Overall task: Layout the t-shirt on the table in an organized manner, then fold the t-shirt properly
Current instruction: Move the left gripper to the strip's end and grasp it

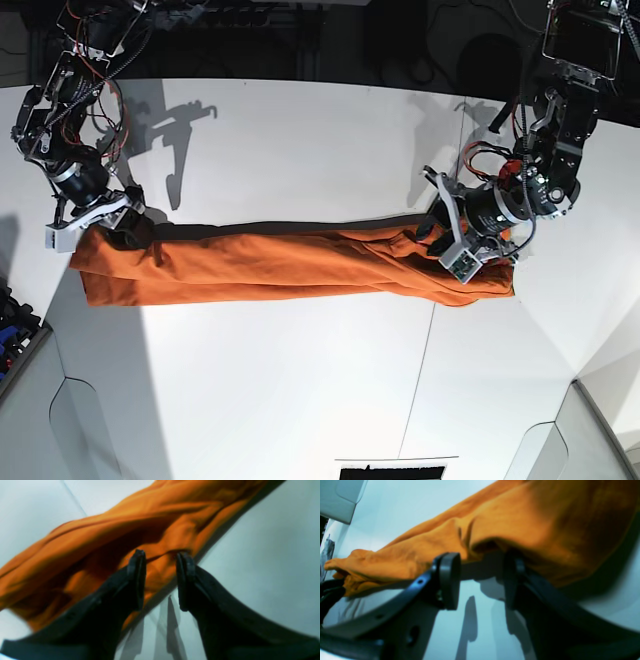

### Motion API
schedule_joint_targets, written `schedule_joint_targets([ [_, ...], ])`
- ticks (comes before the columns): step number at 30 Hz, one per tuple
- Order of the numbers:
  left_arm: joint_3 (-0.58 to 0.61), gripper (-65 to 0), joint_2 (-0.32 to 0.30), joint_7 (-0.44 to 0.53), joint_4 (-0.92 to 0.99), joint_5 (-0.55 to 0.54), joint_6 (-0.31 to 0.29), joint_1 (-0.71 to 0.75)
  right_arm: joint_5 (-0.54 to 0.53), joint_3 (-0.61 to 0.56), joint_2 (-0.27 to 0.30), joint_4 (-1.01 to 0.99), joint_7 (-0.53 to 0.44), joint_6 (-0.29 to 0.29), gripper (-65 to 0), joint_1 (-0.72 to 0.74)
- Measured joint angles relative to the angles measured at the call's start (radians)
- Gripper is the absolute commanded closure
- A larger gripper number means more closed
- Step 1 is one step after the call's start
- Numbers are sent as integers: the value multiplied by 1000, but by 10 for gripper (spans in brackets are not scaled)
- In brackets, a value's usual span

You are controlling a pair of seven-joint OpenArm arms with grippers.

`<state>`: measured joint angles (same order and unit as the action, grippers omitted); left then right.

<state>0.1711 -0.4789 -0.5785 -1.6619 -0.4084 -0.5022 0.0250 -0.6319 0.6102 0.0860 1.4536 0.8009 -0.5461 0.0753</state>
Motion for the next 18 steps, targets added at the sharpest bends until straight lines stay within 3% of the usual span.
schedule_joint_targets([
  [11,3,-237,42,0,0,4,-3,-41,5,0,2,0,0,0,-276,0],
  [18,98,-237,42,5,9,87,-3,-39,4,-1,0,0,0,0,-276,0],
])
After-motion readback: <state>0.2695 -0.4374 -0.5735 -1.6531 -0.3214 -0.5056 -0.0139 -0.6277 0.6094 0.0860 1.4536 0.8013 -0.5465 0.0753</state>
